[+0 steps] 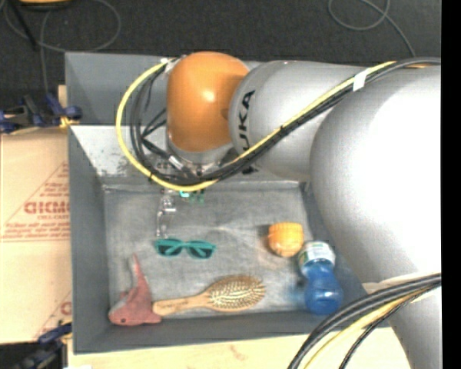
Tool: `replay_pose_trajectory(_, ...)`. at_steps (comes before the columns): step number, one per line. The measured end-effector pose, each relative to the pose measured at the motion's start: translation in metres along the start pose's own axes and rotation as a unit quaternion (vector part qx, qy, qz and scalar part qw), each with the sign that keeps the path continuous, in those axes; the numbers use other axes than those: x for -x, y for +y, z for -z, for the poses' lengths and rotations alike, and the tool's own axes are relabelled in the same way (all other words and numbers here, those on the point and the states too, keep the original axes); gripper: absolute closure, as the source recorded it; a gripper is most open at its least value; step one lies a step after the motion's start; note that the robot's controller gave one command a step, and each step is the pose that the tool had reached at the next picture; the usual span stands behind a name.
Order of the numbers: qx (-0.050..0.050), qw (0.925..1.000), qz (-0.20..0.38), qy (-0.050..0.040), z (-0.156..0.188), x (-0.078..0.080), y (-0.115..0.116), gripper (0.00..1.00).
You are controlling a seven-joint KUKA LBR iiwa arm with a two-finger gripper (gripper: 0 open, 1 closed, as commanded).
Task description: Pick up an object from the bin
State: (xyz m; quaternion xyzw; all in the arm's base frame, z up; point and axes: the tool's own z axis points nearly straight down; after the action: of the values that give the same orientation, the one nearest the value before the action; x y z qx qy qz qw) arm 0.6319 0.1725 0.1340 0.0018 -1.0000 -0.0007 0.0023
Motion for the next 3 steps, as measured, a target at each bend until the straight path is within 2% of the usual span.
replay_pose_trajectory(1, 0.001, 1.0, -0.001, -0.004, 0.005, 0.002, 0.0, 0.0)
replay_pose_trajectory(2, 0.0, 0.9976, 0.068, -0.0061, -0.006, -0.011, -0.024, 0.0)
replay_pose_trajectory(3, -0.003, 0.9732, 0.23, -0.0026, -0.017, -0.023, -0.053, 0.0)
